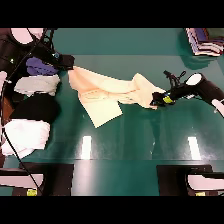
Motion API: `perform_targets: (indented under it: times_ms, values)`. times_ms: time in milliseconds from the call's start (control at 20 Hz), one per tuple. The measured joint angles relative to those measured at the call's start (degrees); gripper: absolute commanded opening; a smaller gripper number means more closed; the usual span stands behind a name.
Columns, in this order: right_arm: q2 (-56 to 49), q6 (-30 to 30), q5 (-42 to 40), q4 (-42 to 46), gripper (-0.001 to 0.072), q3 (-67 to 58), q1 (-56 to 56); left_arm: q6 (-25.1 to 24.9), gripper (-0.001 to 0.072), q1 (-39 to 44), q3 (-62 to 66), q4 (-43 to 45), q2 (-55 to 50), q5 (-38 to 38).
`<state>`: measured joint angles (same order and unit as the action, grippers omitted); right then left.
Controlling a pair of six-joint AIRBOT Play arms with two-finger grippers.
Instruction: Fold the shirts.
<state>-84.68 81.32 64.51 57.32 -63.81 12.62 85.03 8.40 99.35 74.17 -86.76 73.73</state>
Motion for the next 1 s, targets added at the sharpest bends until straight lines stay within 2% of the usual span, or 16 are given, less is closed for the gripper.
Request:
perform_targets:
  times_ms: [300,700,1000]
  values:
    - [13.75,-0.04,-1.99,-0.15,0.0014,-5.40,-5.07,1.31,0.0027,0.02,3.02,3.52,8.70,-2.08]
    - [34.03,-0.59,6.69,-0.31,0.0013,-30.99,-16.76,2.99,0.0026,0.02,15.85,5.33,32.68,-3.87]
    - [38.88,-0.68,14.25,-0.74,0.0012,-46.31,-28.96,6.56,0.0025,0.04,18.88,3.65,43.60,-6.49]
